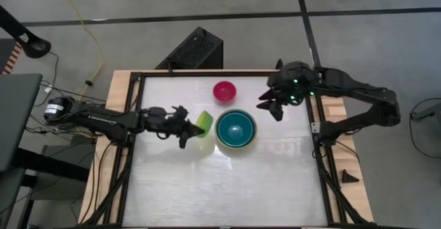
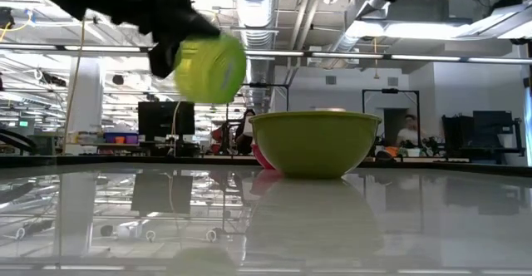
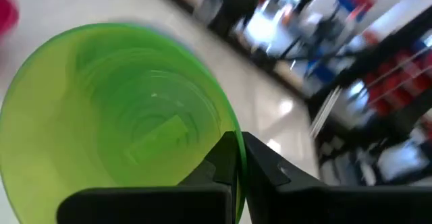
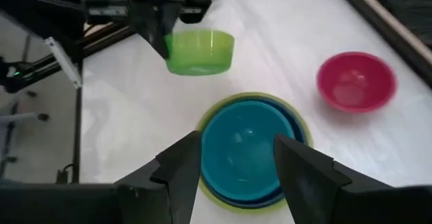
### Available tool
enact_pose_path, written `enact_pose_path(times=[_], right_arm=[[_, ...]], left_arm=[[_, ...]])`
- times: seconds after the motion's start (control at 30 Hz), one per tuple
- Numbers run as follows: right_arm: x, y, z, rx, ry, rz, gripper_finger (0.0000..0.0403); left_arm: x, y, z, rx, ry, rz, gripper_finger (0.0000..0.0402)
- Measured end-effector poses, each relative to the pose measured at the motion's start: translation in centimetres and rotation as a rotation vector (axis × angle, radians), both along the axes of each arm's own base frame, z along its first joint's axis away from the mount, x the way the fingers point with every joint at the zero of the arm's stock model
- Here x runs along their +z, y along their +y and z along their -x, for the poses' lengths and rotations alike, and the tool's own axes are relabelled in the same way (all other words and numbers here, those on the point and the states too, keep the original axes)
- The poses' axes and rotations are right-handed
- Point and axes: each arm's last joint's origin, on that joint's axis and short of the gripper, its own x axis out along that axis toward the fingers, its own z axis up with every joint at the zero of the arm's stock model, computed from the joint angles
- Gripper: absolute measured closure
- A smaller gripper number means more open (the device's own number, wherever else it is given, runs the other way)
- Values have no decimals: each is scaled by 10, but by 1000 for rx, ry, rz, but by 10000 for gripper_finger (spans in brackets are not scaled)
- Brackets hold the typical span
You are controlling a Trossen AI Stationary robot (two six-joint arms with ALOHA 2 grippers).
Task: Nest bowls inside each other
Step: Stack the green bowl on the light blue bowl
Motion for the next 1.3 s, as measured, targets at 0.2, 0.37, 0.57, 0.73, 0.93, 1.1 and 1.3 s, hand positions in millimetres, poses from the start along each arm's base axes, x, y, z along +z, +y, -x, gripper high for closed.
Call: enact_pose_path(times=[0.2,0.37,0.57,0.73,0.93,1.1,1.3], right_arm=[[7,11,16,-58,-6,44,186],[6,15,22,-76,18,42,186],[0,15,30,-126,97,14,186],[-2,15,53,-335,178,5,186],[2,20,90,-510,164,22,186],[6,27,113,-509,60,-12,186],[-18,32,137,-536,21,-76,186]], left_arm=[[24,11,-12,1,-95,-71,401],[43,14,-42,-92,-28,-182,401],[53,15,-87,-190,205,-347,401],[58,15,-120,-240,379,-498,401],[47,12,-159,-282,520,-630,401],[31,6,-184,-304,616,-684,401],[20,0,-200,-322,685,-698,401]])
